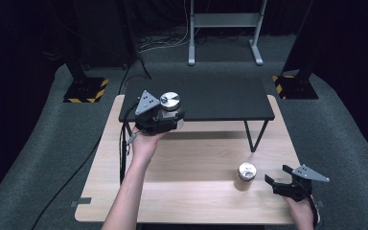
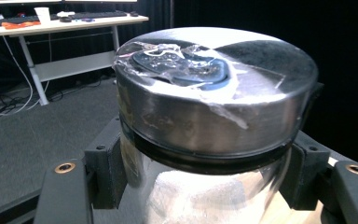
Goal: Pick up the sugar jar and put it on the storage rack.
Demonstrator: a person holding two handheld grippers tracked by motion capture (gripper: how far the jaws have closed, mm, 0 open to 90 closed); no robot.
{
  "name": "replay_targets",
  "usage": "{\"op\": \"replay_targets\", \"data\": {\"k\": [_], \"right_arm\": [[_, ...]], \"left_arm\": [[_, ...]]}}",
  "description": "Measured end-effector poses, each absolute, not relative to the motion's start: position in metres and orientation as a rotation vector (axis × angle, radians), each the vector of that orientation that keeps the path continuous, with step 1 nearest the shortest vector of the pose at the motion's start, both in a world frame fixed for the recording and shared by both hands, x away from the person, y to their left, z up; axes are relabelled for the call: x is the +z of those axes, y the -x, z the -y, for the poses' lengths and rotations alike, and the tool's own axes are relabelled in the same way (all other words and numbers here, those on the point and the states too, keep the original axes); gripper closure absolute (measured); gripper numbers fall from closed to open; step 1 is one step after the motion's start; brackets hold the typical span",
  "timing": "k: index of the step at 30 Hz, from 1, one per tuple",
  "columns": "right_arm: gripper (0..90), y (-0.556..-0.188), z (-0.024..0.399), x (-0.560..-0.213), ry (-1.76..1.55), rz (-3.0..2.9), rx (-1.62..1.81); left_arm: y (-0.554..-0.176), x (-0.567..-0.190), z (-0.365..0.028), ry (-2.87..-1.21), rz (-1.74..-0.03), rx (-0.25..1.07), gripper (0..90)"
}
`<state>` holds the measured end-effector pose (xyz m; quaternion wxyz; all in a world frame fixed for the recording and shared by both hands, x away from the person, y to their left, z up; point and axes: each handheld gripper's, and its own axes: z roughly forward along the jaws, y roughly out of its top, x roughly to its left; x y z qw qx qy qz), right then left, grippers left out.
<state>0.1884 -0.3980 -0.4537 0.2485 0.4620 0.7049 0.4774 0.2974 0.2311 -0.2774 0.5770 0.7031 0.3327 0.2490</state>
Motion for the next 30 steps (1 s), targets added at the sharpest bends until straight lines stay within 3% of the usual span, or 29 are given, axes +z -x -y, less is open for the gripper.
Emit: {"op": "replay_targets", "data": {"k": [24,30], "right_arm": [[6.9,-0.19,0.399,-0.453,-1.266,-1.929,1.302],[7.0,-0.191,0.398,-0.452,-1.265,-1.933,1.296]], "left_arm": [[-0.34,-0.268,-0.206,-1.656,-0.892,0.669,30.3],[-0.332,-0.268,-0.211,-1.644,-0.884,0.674,21.1]]}}
